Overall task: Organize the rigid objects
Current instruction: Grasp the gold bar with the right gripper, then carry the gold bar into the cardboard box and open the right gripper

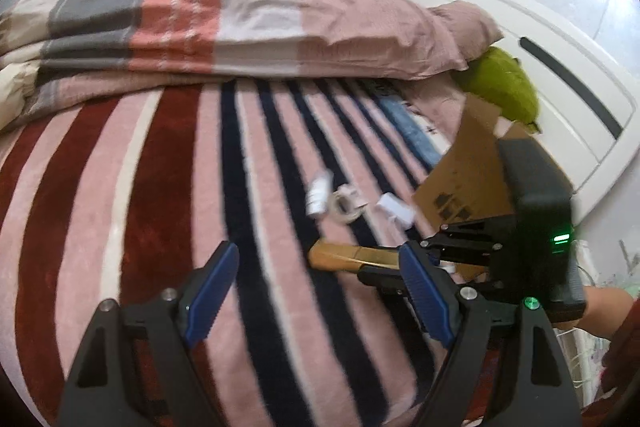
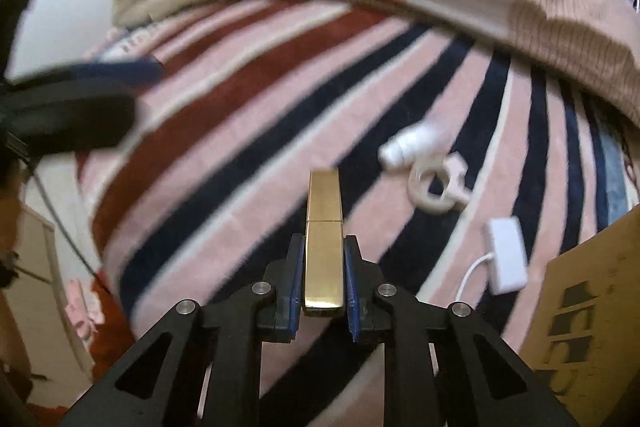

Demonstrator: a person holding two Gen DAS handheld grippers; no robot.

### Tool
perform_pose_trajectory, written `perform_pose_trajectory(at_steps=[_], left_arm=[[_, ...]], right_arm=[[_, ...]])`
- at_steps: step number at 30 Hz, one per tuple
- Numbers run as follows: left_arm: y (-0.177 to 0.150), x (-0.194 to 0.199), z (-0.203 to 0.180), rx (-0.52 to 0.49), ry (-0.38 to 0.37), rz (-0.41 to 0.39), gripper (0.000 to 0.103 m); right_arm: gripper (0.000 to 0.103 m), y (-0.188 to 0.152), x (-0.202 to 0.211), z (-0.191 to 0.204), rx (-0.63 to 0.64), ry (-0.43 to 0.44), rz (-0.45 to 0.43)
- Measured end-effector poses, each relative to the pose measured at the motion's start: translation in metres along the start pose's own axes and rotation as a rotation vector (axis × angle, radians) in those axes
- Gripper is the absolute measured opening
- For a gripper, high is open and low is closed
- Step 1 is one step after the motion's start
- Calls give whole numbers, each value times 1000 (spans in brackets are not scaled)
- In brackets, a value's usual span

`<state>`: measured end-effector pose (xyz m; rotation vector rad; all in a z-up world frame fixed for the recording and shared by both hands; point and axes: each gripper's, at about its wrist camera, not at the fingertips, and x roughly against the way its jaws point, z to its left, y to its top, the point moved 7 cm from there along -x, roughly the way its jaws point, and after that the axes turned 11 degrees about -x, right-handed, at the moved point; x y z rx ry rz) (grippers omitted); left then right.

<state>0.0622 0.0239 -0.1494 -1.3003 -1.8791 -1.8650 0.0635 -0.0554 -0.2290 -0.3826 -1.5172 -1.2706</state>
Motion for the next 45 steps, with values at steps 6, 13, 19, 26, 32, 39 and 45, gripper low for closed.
perform_pose_trajectory(at_steps=[6,13,19,26,32,39,45], left_arm=[[43,15,-24,-20,-69,-81,80],[36,23,-14,-8,7,-59,80],[16,29,5,29,47,-39,80],[2,33,21,59,63,-32,80],[-1,28,22,64,61,-14,80],[29,24,-7,27,-41,-56,80],[80,20,-57,-49,-167,-106,57]], right_arm=[[13,24,82,18,44,67,-151],[13,7,66,11,20,49,-29],[15,-8,1,1,-22,39,18],[15,-8,-39,6,-2,18,42],[13,-5,-39,4,-9,17,8],[13,17,44,20,3,97,-138],[13,34,129,14,14,116,-284]])
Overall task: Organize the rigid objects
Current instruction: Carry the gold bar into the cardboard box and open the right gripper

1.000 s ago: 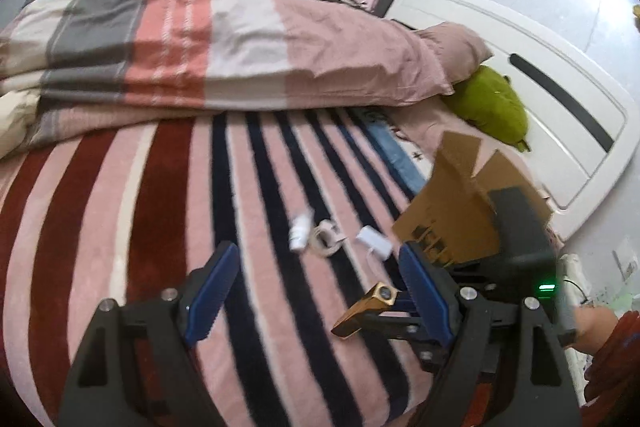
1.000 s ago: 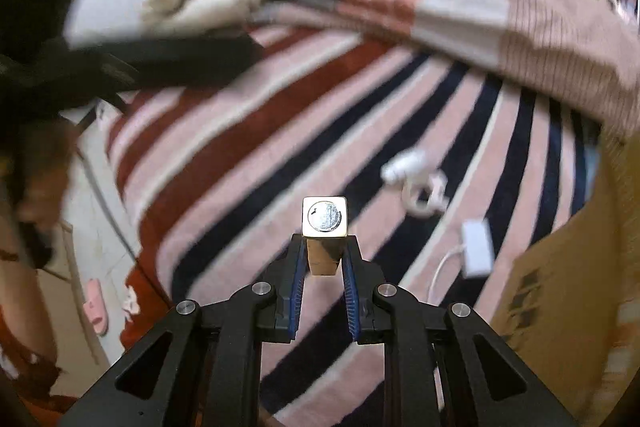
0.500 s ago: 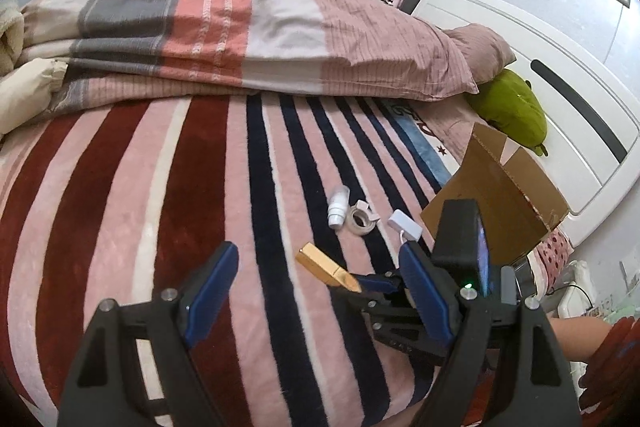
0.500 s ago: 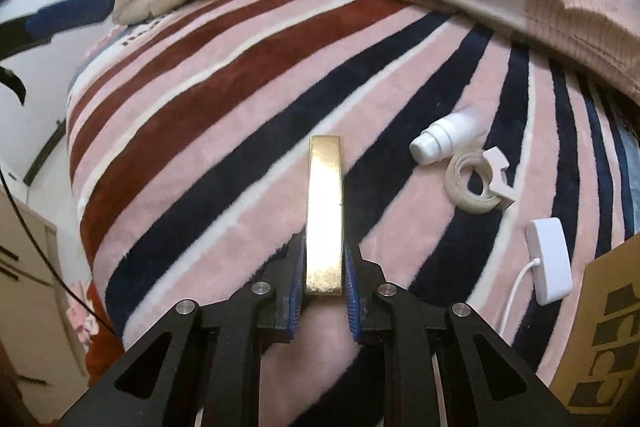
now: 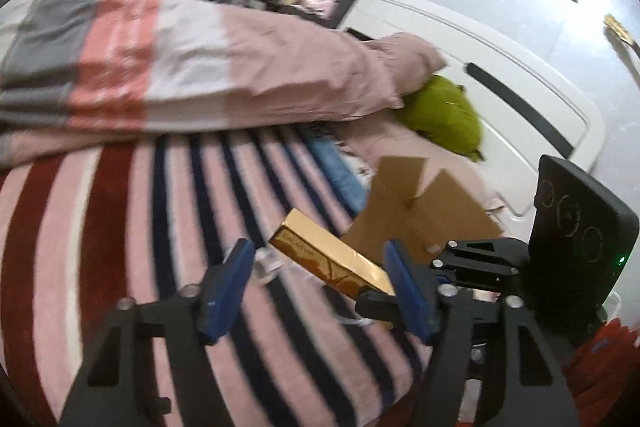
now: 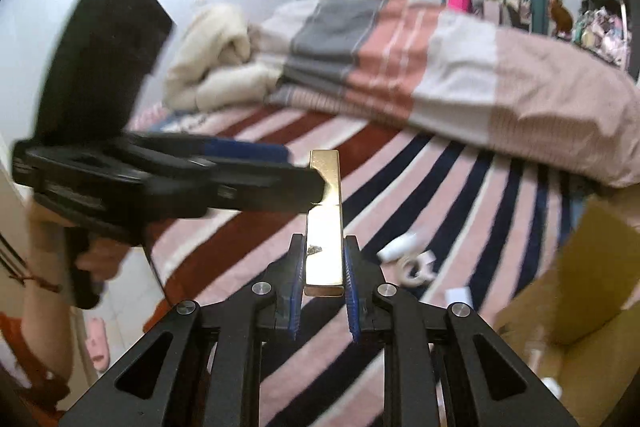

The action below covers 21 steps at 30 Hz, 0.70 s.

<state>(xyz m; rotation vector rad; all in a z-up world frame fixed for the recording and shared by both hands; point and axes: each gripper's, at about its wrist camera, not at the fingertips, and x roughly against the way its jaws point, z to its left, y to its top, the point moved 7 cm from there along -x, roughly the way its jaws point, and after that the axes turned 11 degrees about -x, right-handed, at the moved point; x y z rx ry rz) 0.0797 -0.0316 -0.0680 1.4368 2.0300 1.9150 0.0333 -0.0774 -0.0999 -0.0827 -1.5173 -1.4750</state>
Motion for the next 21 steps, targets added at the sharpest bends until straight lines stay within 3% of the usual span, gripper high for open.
perform_pose_trajectory(at_steps=[1,6,15,21], left_arm=[[8,-5,-8,-17,-17,-1,49],[42,-42,-46,-73,-65,17,38],[69,-134,-113,-180,-145,174,39],[72,-169,-131,-198,-159,244,42]], right_arm=[[13,5,10,-5,-5,-6,-20],[13,14,50,-43,-52,-57,-80],[13,-2,89,-138,-199,-170,-38],[13,-14,95,-177,-268,-181,-8]])
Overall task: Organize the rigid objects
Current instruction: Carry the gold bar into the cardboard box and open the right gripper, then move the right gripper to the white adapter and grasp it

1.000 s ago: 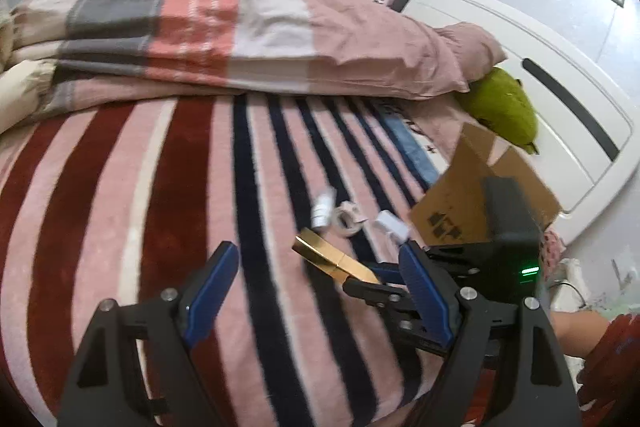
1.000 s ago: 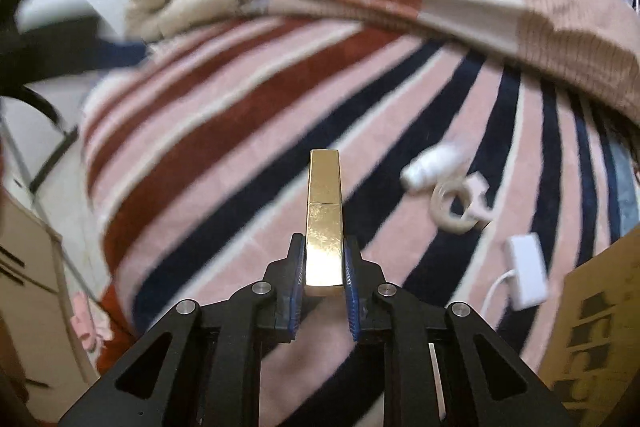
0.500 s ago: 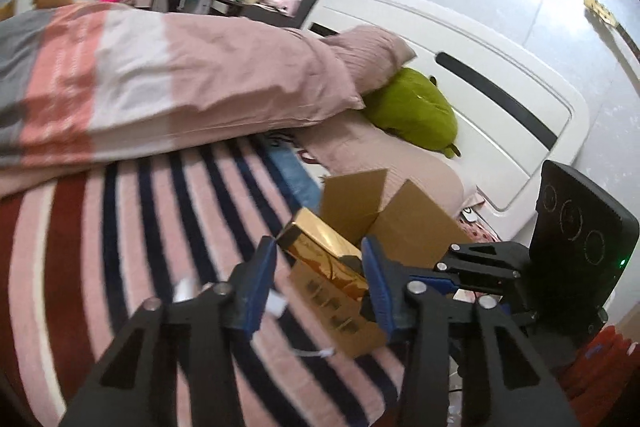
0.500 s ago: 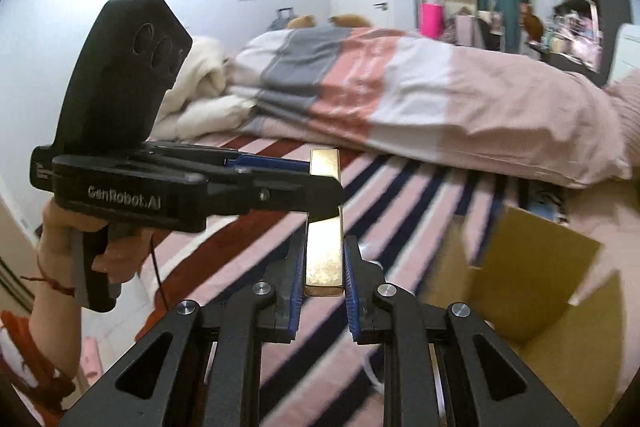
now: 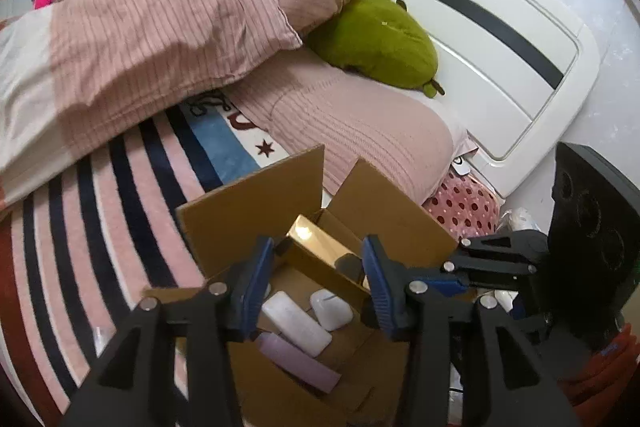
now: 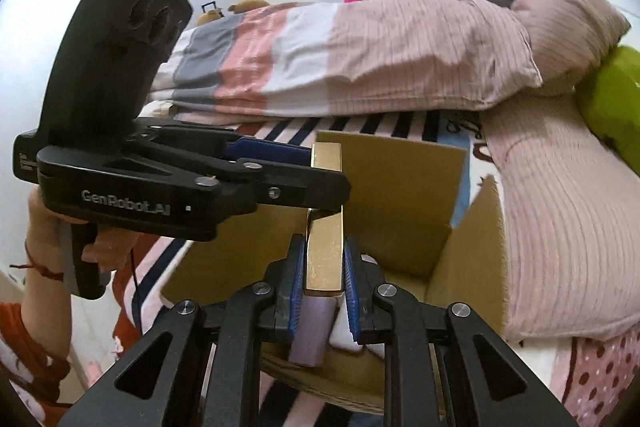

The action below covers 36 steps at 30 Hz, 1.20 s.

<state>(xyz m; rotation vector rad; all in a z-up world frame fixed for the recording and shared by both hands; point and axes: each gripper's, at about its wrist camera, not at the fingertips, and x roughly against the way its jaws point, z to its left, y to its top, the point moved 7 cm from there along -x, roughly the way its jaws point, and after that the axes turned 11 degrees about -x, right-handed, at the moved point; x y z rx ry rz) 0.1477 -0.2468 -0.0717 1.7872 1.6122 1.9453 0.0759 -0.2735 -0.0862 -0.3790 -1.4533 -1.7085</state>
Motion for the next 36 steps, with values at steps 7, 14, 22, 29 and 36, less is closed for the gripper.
perform_pose_trajectory(at_steps=[7,14,22,29,36], left_arm=[[-1,-25,-4,-8,22,84,42],[-3,-7,-5,-39,88,65,59],[-23,82,30,13,243,-70,69],[-79,154,78,112,361,-157,69],[-157,178,127,230,440,-175,70]], right_arm=[[13,-8,-12,-10,1,-80,71],[23,-9,-13,-10,50,-188,102],[88,-4,5,45,173,-88,11],[101,-2,-4,121,232,53,11],[77,-32,-56,185,277,157,87]])
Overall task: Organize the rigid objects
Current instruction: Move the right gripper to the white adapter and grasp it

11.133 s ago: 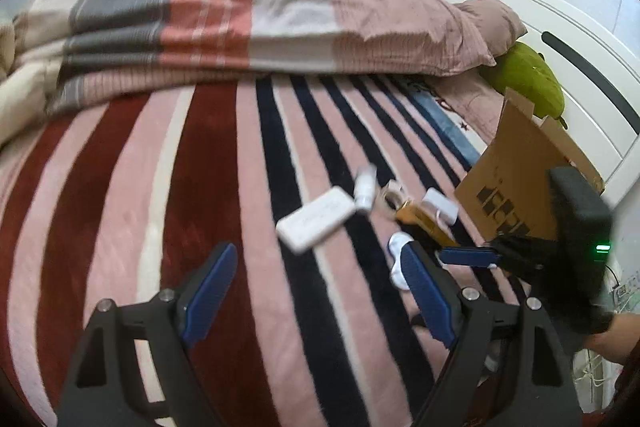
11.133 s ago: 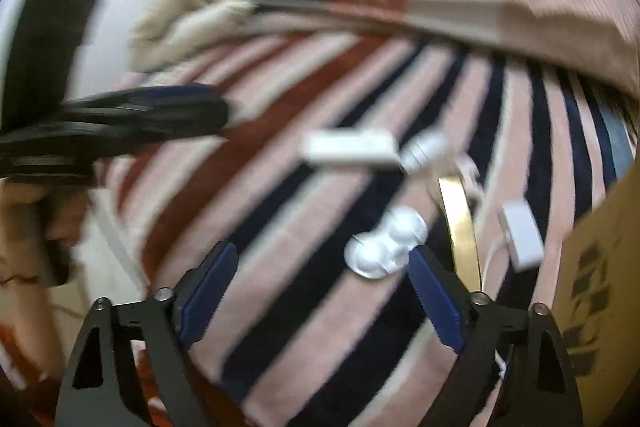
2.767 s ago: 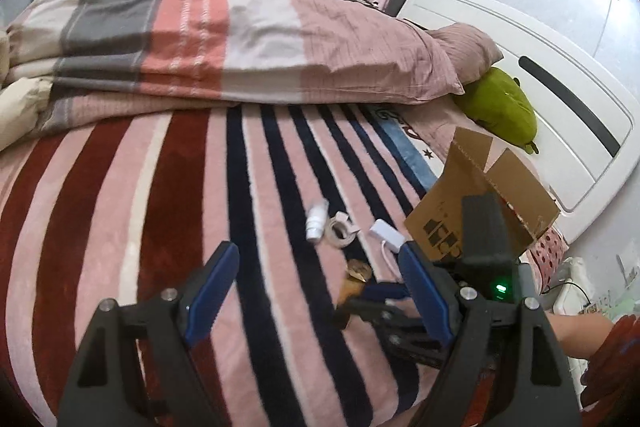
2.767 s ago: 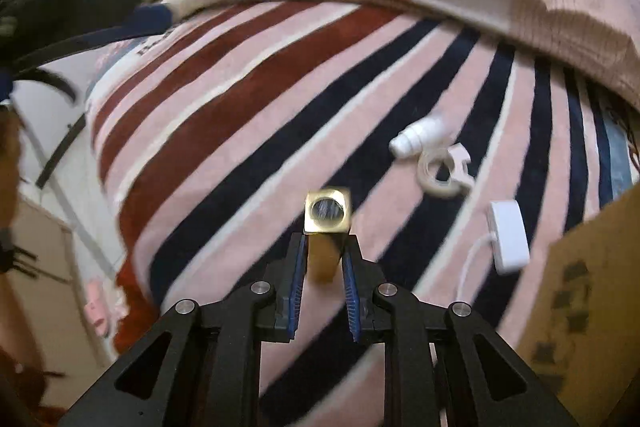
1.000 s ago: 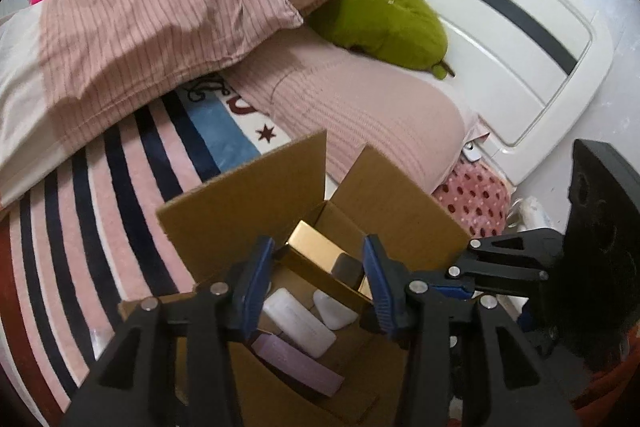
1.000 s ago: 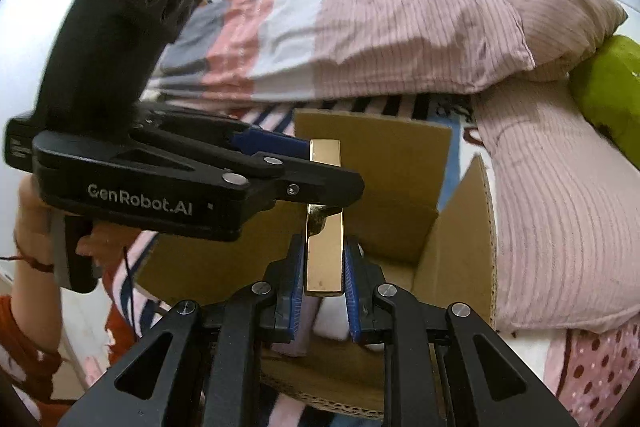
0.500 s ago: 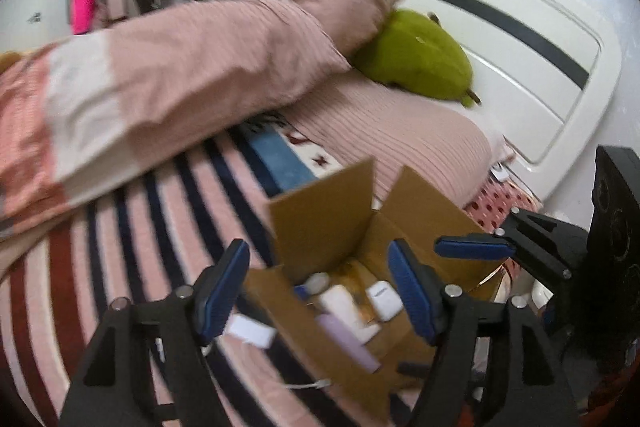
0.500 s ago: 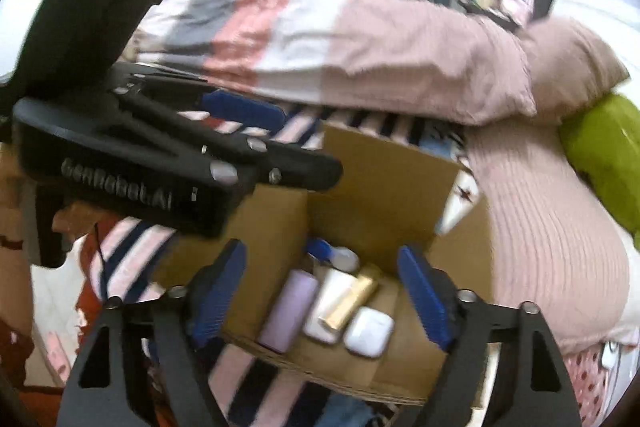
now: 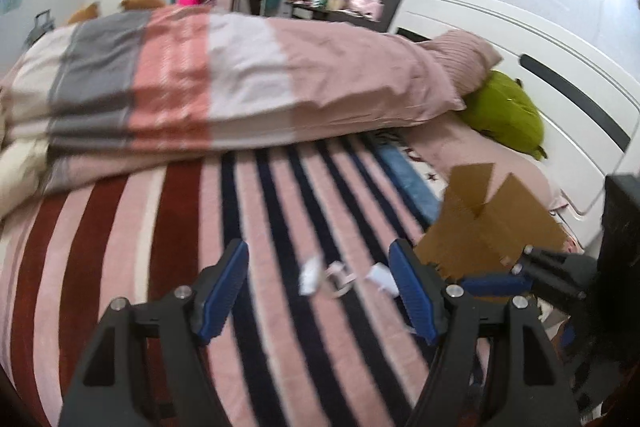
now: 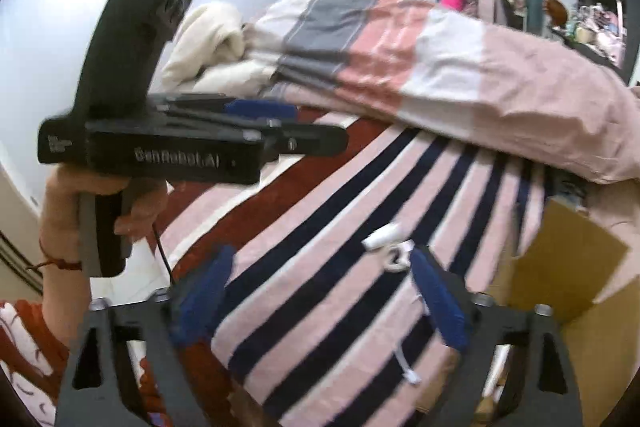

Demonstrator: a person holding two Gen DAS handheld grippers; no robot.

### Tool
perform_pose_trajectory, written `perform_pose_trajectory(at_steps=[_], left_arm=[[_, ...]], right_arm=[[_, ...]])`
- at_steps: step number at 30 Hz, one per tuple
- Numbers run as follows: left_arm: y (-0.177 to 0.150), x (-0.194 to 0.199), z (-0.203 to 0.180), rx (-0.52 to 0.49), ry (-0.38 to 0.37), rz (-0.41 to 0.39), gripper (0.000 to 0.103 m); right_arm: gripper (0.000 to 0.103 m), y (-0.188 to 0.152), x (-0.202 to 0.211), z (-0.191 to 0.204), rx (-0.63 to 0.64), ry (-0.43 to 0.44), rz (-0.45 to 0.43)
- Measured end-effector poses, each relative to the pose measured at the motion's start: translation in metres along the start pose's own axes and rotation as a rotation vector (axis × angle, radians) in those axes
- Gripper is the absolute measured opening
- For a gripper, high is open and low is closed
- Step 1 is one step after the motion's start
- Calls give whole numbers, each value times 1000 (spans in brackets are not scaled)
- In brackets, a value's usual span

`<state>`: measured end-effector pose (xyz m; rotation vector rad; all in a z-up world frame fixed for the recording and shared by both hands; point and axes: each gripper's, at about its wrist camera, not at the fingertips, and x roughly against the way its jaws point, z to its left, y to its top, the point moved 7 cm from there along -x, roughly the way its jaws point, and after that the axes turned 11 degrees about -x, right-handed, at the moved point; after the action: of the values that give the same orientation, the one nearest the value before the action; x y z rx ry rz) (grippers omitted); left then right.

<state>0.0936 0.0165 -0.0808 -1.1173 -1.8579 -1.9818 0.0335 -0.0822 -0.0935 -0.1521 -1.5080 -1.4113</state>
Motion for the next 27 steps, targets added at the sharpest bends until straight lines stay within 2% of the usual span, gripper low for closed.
perform_pose_trajectory(at_steps=[3,5,7,10,14,16,18,24,26,27], left_arm=[[-28,-4,17,30,2,9,70],[-45,-8,23,50,-22,16,70],[-58,-11,26,63,-36,25,70],[-69,-15,30,76,-41,37,70],[-76,-16,34,89,-50,39,70],[-78,-16,35,94,-50,39,70],[-78,-15,36,95,-51,36,70],[-77,-15,36,101,-59,33,70],[-77,-15,36,101,-58,35,70],[-77,-15,36,100,-57,36,70]], right_arm=[[61,-21,-37,5,-19,-28,72],[51,-39,-65,-6,-60,-95,133],[42,-59,-89,-28,-88,-225,169],[34,-77,-114,-62,-105,-399,191],[24,-86,-130,-96,-154,-498,205],[8,-86,-133,-100,-178,-465,207],[3,-84,-132,-94,-157,-440,188],[2,-90,-133,-29,-67,-103,220],[2,-95,-134,-13,-34,-64,254],[2,-95,-134,-9,-22,-72,256]])
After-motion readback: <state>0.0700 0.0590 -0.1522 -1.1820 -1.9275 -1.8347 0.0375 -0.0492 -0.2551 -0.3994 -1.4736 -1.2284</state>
